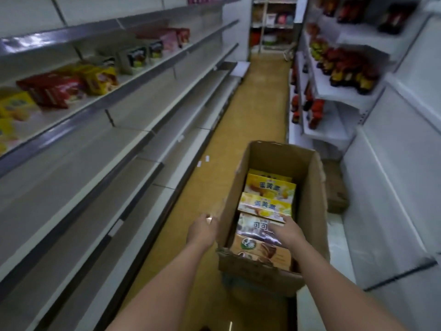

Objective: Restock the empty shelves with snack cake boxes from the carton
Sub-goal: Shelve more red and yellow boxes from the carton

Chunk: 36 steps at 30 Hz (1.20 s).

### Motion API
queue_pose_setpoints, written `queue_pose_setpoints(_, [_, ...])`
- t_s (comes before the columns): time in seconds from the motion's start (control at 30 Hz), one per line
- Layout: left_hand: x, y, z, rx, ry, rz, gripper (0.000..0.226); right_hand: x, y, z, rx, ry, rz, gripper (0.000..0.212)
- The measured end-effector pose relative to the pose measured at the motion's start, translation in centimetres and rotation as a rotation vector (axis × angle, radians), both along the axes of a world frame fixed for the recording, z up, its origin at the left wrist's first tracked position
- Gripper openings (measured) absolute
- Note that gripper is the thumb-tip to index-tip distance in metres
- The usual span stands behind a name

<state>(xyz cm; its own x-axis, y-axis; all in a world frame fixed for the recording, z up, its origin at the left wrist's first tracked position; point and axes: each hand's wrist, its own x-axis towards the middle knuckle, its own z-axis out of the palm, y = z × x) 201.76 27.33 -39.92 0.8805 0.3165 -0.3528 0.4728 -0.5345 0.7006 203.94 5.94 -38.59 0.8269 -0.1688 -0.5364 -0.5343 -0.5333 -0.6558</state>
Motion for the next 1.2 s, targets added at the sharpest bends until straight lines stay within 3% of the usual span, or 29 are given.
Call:
queue_pose_setpoints(0.2, [5.5,-4.6,-2.7,-0.022,0.039,-0.108,0.046,4.6,-4.4,-2.4,-0.033,0.035,-0.093,0.066])
queue_pose_setpoints(0.7, [20.7,-8.4,-12.0,0.017,0.251,-0.265,0.059,18.4,-7.2,-11.4,-0.043,0.169,-0.178,0.076])
queue_pose_setpoints(1.2, [26.9,-13.6,-21.3,0.067,0.367,-0.116,0.070,23.3,-10.1,-23.6,-0.073,0.347,-0.167,0.061])
